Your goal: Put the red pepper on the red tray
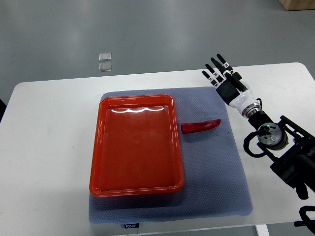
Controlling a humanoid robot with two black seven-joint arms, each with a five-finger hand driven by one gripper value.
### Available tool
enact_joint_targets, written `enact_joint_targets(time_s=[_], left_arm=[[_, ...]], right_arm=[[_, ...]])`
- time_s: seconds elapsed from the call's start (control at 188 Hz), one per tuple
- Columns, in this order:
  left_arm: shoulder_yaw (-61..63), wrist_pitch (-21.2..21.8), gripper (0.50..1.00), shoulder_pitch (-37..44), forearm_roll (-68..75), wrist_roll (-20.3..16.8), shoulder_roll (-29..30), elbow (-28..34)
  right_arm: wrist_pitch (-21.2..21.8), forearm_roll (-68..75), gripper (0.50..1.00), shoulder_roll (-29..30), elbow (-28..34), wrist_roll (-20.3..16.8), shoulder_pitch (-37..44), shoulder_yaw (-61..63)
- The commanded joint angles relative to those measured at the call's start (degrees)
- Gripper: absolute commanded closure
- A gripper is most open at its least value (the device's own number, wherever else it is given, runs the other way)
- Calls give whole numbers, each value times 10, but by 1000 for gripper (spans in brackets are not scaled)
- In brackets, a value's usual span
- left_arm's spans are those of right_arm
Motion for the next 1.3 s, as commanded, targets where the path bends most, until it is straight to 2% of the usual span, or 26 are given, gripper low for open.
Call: enact_joint_targets(time_s=[0.0, 0.34, 0.346, 0.5, 0.596, 0.713, 0.856, 1.016, 1.293], left_arm=[[0, -4, 500, 0, 0, 0, 0, 0], [-1, -4, 500, 0, 0, 0, 0, -1], [-1, -4, 500, 0, 0, 0, 0, 0], [-1, -4, 500, -1, 0, 0, 0, 1], [-1, -4, 500, -1, 0, 0, 0, 1], [0, -3, 500, -1, 0, 0, 0, 1], [-1, -4, 500, -1, 0, 0, 0, 0], [0, -4, 500, -1, 0, 0, 0, 1], [1, -4, 500, -1, 0, 0, 0, 1]], right_arm=[[1, -6, 587, 0, 1, 0, 0, 0], [3, -65, 587, -1, 4, -1, 5, -1], [4, -107, 587, -4, 10, -1, 20, -5], [18, -273, 587, -42, 23, -3, 67, -57], [25, -395, 587, -84, 52, -1, 110, -145], [16, -529, 587, -146, 107, 2, 174, -290], [-19, -642, 587, -173, 133, 2, 214, -394], [-65, -724, 589, -187, 134, 1, 215, -433], [-79, -739, 591, -200, 138, -3, 208, -438]])
